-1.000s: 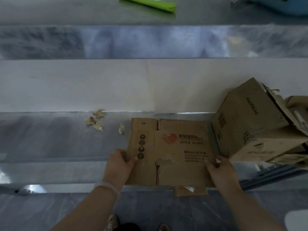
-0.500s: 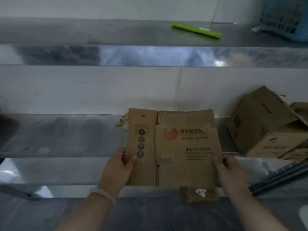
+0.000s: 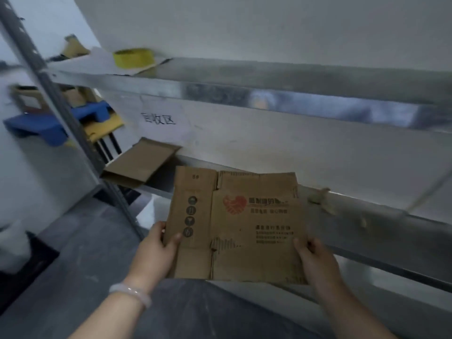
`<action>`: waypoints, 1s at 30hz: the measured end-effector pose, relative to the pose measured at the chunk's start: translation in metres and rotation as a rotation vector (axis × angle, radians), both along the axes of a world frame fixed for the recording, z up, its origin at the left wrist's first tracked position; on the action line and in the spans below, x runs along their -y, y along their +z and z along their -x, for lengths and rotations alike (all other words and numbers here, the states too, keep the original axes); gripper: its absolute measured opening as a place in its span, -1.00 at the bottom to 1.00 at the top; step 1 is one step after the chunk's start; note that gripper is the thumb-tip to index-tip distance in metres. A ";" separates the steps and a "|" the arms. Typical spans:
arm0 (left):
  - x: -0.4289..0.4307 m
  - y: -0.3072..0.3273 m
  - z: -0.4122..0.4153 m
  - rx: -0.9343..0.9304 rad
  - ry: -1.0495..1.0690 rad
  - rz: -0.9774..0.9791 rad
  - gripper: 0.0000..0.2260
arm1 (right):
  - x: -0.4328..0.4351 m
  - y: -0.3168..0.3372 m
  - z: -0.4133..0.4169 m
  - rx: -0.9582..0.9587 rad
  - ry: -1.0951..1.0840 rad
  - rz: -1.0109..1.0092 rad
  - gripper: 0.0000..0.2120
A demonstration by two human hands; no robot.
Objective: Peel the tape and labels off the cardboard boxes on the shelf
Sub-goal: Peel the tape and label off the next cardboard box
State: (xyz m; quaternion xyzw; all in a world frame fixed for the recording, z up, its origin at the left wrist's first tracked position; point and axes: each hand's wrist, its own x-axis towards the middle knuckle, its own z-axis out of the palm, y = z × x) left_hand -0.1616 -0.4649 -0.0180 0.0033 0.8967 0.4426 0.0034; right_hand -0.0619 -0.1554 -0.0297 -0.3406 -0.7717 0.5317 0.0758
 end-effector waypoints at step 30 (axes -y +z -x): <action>0.209 -0.002 0.385 0.157 0.061 0.427 -0.69 | 0.202 -0.064 0.384 0.171 0.259 0.180 -0.44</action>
